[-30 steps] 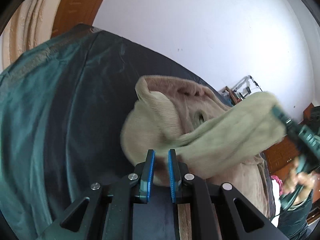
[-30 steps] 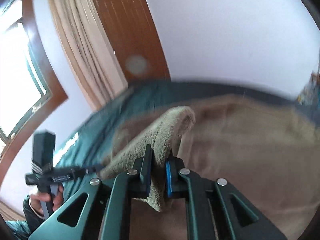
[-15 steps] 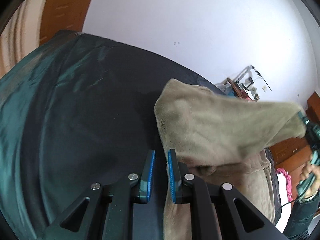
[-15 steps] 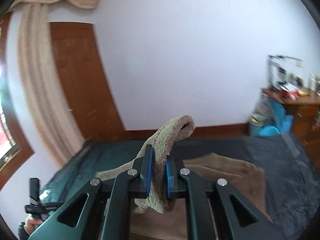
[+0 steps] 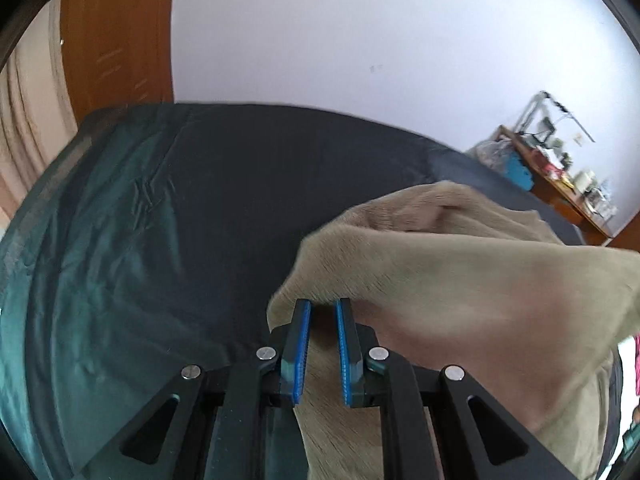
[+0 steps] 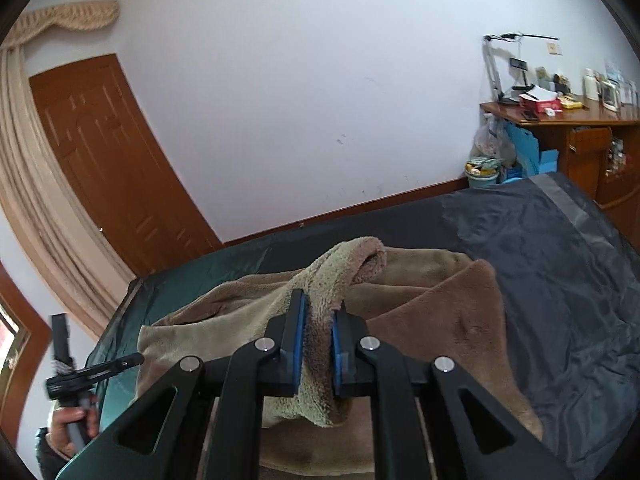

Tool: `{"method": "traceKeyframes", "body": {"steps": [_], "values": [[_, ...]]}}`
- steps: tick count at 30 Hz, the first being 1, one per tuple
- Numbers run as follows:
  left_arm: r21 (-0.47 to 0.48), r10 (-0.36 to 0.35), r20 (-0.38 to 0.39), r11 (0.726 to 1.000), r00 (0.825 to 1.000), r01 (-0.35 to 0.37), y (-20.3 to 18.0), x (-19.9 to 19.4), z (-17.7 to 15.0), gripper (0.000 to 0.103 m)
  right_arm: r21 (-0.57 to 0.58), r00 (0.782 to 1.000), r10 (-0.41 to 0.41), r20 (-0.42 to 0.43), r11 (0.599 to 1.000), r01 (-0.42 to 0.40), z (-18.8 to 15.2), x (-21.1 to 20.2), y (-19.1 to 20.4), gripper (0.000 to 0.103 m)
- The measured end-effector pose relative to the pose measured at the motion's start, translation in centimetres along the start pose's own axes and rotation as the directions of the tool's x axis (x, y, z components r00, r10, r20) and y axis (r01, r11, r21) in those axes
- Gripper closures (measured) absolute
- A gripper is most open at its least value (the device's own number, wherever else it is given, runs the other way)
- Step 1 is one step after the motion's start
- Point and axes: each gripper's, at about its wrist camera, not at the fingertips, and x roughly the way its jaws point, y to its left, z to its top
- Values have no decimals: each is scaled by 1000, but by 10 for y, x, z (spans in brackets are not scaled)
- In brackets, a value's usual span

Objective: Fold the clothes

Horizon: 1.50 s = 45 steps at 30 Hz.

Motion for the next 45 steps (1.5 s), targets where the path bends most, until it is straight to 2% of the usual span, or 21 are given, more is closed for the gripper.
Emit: {"method": "traceKeyframes", "body": {"steps": [2, 5, 7, 12, 17, 19, 22, 24, 27, 29, 31, 33, 34, 39, 42, 45], "values": [[-25, -15, -23, 1000, 1000, 15, 3, 11, 0, 89, 17, 1000, -16, -8, 1000, 16, -1, 2, -9, 91], [-17, -33, -13, 999, 999, 32, -2, 11, -3, 89, 30, 998, -52, -30, 998, 53, -4, 7, -22, 91], [-10, -25, -13, 1000, 1000, 25, -3, 11, -1, 89, 5, 992, -101, -77, 995, 102, -14, 20, -28, 91], [-55, -50, 5, 997, 999, 50, 3, 8, -1, 89, 8, 972, -141, -190, 989, 145, -40, 55, -42, 90], [-111, -62, 28, 992, 998, 65, 5, 5, -13, 89, 13, 966, -162, -202, 986, 168, -45, 57, -51, 78], [-76, -84, 30, 993, 996, 86, -4, -4, -18, 89, -8, 970, -157, -188, 987, 158, -43, 52, -46, 69], [-9, -142, 45, 990, 989, 142, -19, -22, -26, 89, -52, 977, -141, -160, 990, 135, -37, 44, -35, 61], [41, -189, 54, 982, 981, 187, -29, -35, -32, 89, -81, 981, -131, -142, 989, 120, -34, 39, -28, 61], [113, -278, 14, 955, 961, 274, -44, -42, -45, 89, -125, 987, -113, -115, 987, 98, -28, 31, -17, 61], [158, -264, -35, 951, 964, 266, -51, -32, -55, 89, -166, 982, -71, -176, 985, 42, -33, 41, -6, 61], [185, -207, -58, 959, 977, 214, -50, -20, -63, 89, -194, 962, -92, -256, 980, 42, -41, 62, -4, 61], [165, -236, -50, 957, 971, 241, -41, -18, -66, 89, -220, 935, -125, -333, 974, 52, -50, 83, -5, 62], [157, -240, -48, 957, 970, 244, -38, -16, -65, 89, -225, 928, -130, -349, 973, 51, -52, 89, -6, 61], [104, -237, -42, 965, 971, 240, -21, -16, -64, 89, -221, 920, -146, -364, 973, 67, -49, 93, -6, 61], [81, -207, -29, 975, 978, 209, -15, -23, -62, 89, -239, 932, -149, -331, 969, 70, -41, 87, 16, 61], [70, -198, -16, 978, 980, 199, -13, -26, -63, 89, -219, 951, -42, -305, 975, -28, -32, 82, 52, 59]]}}
